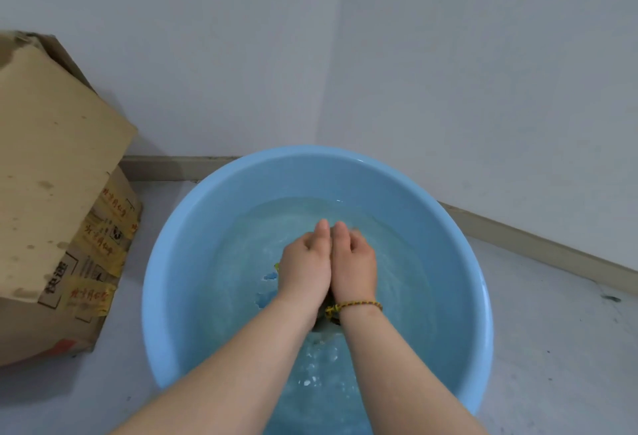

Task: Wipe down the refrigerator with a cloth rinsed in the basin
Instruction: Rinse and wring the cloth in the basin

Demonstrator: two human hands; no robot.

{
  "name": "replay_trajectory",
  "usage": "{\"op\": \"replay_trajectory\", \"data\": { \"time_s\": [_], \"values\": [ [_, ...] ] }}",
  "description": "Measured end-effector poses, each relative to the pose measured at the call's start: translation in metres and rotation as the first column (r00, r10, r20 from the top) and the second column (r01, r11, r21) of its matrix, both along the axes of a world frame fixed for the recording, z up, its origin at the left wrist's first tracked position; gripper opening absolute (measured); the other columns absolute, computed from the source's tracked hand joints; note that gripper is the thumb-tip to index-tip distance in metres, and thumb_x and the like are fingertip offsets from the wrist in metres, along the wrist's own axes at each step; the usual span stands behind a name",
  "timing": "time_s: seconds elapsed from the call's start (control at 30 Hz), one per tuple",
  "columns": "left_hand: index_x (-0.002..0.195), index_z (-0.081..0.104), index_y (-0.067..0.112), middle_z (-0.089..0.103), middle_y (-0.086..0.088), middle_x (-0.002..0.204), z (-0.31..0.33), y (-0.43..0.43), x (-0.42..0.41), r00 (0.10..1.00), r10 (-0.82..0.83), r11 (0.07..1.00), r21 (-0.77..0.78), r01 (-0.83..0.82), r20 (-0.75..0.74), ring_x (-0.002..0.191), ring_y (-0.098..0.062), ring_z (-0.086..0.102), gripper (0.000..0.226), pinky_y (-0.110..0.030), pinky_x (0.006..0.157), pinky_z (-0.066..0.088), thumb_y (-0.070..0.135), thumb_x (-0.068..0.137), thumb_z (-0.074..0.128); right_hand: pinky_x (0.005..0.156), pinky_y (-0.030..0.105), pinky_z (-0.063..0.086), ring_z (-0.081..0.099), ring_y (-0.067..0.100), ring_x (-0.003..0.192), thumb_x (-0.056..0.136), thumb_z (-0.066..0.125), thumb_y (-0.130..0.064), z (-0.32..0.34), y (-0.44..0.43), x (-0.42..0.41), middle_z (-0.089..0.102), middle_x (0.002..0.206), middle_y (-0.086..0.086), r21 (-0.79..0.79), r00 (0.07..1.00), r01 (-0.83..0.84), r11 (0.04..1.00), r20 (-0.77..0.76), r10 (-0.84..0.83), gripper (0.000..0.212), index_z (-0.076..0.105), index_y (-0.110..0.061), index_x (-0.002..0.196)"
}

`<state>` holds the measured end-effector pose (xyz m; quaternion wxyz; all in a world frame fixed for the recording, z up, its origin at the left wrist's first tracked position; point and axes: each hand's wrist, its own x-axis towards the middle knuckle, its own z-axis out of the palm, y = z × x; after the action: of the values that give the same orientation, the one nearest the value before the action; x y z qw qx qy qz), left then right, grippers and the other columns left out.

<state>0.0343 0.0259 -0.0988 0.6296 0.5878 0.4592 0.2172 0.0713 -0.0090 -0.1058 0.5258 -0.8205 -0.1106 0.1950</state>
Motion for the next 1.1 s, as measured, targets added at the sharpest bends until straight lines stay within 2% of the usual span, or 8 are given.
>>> {"op": "replay_trajectory", "data": {
  "time_s": [0.1,0.23,0.3,0.4,0.57,0.83,0.97,1.1],
  "values": [
    [0.055,0.048,0.007,0.056,-0.011,0.064,-0.003,0.01,0.003,1.0,0.019,0.998,-0.056,-0.019,0.002,0.071,-0.025,0.049,0.048,-0.035,0.07,0.043,0.032,0.096,0.04,0.058,0.029,0.03,0.038,0.014,0.058,0.095,0.041,-0.027,0.004,-0.007,-0.009,0.041,0.058,-0.005,-0.03,0.993,-0.076,0.997,0.091,0.078,0.041,0.036,-0.021,0.054],
    [0.058,0.051,0.009,0.055,-0.008,0.062,-0.002,0.012,-0.002,0.993,0.096,0.945,-0.32,-0.07,0.065,0.073,-0.025,0.054,0.045,-0.034,0.078,0.045,0.034,0.095,0.042,0.061,0.027,0.028,0.034,0.02,0.062,0.094,0.041,-0.025,0.008,-0.01,-0.016,0.034,0.054,-0.004,-0.092,0.976,-0.131,0.987,0.161,0.145,0.044,0.03,-0.021,0.053],
    [0.066,0.056,0.011,0.06,-0.009,0.072,-0.002,0.006,-0.004,0.996,0.016,0.929,-0.369,0.018,0.089,0.08,-0.025,0.059,0.04,-0.036,0.083,0.048,0.037,0.095,0.042,0.064,0.027,0.027,0.035,0.021,0.069,0.095,0.039,-0.023,0.002,-0.007,0.003,0.034,0.056,-0.001,-0.148,0.988,-0.115,0.982,0.081,0.128,0.044,0.031,-0.017,0.053],
    [0.075,0.062,0.01,0.064,-0.008,0.074,0.0,0.009,-0.009,0.975,-0.21,0.899,-0.378,0.223,0.075,0.072,-0.022,0.062,0.037,-0.03,0.071,0.049,0.04,0.091,0.047,0.068,0.026,0.03,0.04,0.023,0.076,0.096,0.037,-0.028,-0.014,-0.013,0.024,0.041,0.061,0.002,-0.268,0.992,-0.123,0.956,-0.016,0.123,0.043,0.035,-0.016,0.056],
    [0.085,0.058,0.006,0.066,-0.009,0.083,-0.025,0.034,-0.025,0.929,-0.324,0.932,-0.226,0.282,-0.178,0.064,-0.014,0.057,0.018,-0.015,0.049,0.046,0.02,0.081,0.068,0.074,0.025,0.033,0.051,0.025,0.093,0.091,0.047,-0.041,-0.029,-0.03,0.035,0.056,0.099,0.008,-0.424,0.975,-0.224,0.877,-0.091,0.205,0.032,0.052,-0.011,0.097],
    [0.114,0.054,-0.006,0.057,-0.017,0.12,-0.067,0.052,-0.039,0.751,-0.299,0.951,-0.123,0.282,-0.589,0.111,-0.031,0.054,0.053,-0.031,0.091,0.041,0.026,0.076,0.072,0.094,0.03,0.041,0.049,0.028,0.118,0.092,0.047,-0.022,-0.06,-0.027,0.028,0.05,0.13,0.014,-0.709,0.87,-0.438,0.553,-0.181,0.458,0.037,0.046,-0.005,0.125],
    [0.113,0.056,-0.005,0.061,-0.017,0.116,-0.076,0.048,-0.032,0.884,-0.221,0.961,-0.247,0.125,-0.412,0.1,-0.029,0.059,0.043,-0.033,0.088,0.047,0.025,0.083,0.065,0.084,0.026,0.042,0.05,0.024,0.093,0.094,0.043,-0.018,-0.06,-0.027,0.03,0.053,0.102,0.012,-0.594,0.925,-0.368,0.716,-0.158,0.346,0.016,0.049,-0.008,0.104],
    [0.109,0.059,0.0,0.061,-0.017,0.115,-0.062,0.04,-0.018,0.98,-0.127,0.919,-0.39,0.058,-0.153,0.107,-0.031,0.058,0.037,-0.041,0.098,0.044,0.031,0.094,0.045,0.052,0.016,0.036,0.046,0.016,0.069,0.092,0.049,-0.014,-0.034,-0.024,0.023,0.051,0.08,0.004,-0.172,0.971,-0.163,0.971,-0.201,0.127,0.008,0.055,-0.008,0.091]
  ]
}}
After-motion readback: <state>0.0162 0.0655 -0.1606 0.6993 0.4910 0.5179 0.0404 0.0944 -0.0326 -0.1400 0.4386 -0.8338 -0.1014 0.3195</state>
